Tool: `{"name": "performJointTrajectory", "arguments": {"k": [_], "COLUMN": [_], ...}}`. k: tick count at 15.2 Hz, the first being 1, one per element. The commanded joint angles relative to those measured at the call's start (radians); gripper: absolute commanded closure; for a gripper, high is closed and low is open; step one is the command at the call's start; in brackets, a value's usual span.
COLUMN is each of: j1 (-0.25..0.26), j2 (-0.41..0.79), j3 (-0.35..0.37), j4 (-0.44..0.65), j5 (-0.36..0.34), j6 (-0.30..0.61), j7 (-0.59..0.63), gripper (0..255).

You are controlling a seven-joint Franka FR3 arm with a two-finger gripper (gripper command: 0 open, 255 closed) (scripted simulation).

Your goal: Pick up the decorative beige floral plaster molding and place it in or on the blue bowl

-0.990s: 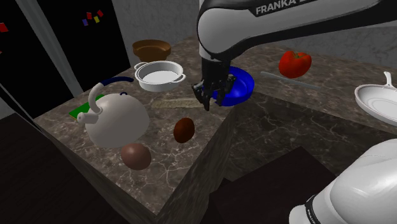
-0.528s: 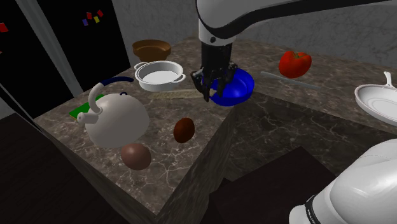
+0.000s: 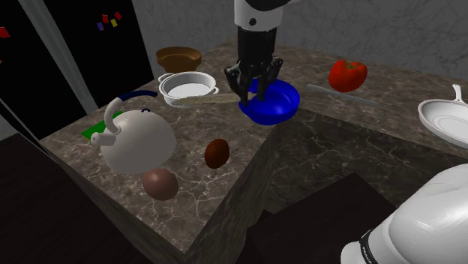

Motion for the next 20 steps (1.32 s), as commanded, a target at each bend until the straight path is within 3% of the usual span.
{"name": "performJointTrajectory", "arguments": {"k": [1, 14, 20], "j1": [-0.006, -0.109, -0.109], "j2": [-0.019, -0.134, -0.137], "j3": [-0.021, -0.275, -0.274], "j4": [-0.006, -0.109, -0.192], "j5": [-0.005, -0.117, -0.116], "j6": [-0.014, -0.04, 0.04], "j7": [-0.025, -0.338, -0.338], "gripper": [255, 255, 255]}}
